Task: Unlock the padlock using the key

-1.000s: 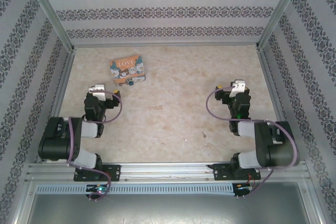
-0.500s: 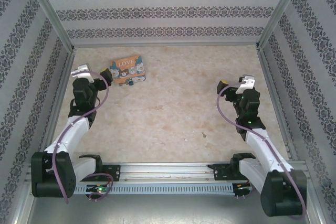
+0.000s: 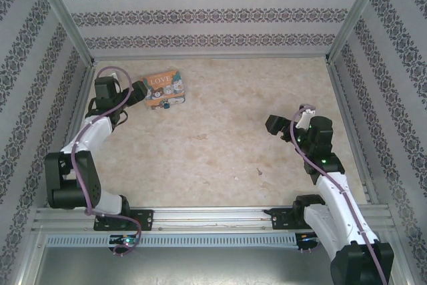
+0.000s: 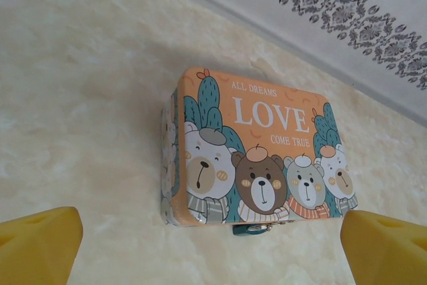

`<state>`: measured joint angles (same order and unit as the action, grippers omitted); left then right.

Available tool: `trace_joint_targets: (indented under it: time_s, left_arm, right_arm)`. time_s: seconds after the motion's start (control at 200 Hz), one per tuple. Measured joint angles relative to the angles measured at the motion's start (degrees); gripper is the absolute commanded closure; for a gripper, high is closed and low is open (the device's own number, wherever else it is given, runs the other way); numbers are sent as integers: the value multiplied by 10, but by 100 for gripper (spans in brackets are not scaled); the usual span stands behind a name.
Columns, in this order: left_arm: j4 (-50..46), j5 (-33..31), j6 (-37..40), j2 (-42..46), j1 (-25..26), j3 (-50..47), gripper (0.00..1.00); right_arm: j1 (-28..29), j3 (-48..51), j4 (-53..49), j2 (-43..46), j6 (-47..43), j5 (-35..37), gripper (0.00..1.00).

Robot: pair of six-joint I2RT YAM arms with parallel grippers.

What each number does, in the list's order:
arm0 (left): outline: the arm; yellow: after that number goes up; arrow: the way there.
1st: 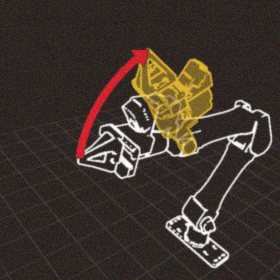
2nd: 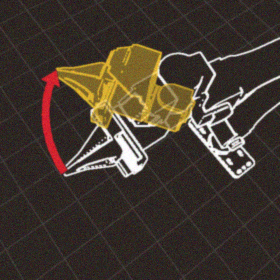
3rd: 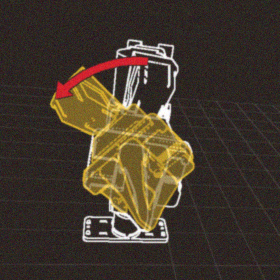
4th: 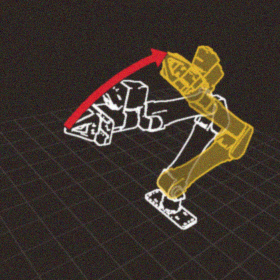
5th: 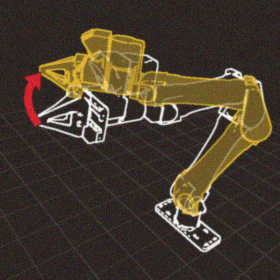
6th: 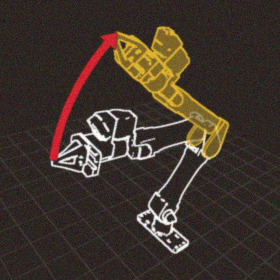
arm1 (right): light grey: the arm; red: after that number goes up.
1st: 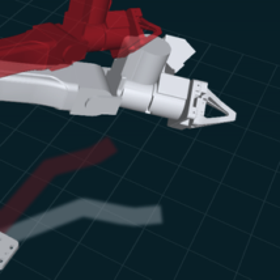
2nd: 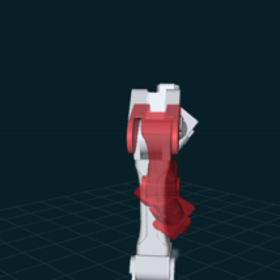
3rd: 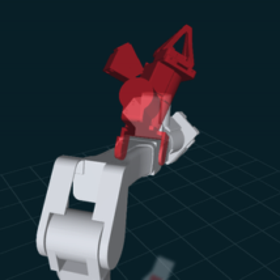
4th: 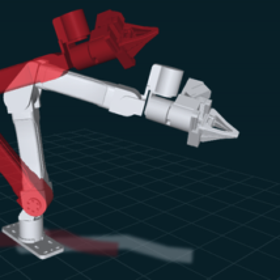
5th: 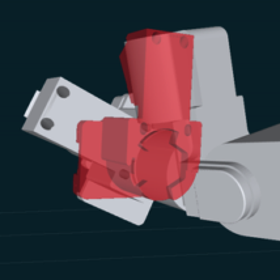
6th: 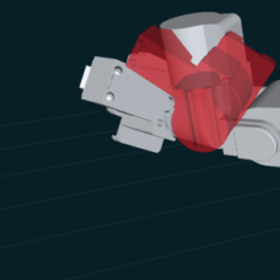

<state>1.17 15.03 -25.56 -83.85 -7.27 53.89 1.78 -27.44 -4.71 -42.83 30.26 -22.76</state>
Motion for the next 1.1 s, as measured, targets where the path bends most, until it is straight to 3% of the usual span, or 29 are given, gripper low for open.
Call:
trace_joint_targets:
  time_s: [0.14, 0.295, 0.714, 1.099]
  left_arm:
    - [-15, 38, -7, -58, -10, 47, 0]
    - [-38, 83, -6, -137, -19, 111, 9]
    - [-109, 158, 7, -292, -20, 239, 18]
    - [-169, 193, 42, -348, -22, 309, 39]
  right_arm:
    - [4, 0, -25, 19, 25, -30, 2]
    - [4, 0, -51, 35, 38, -52, 2]
    - [7, 0, -107, 59, 39, -54, 2]
    - [7, 0, -123, 64, 39, -54, 2]
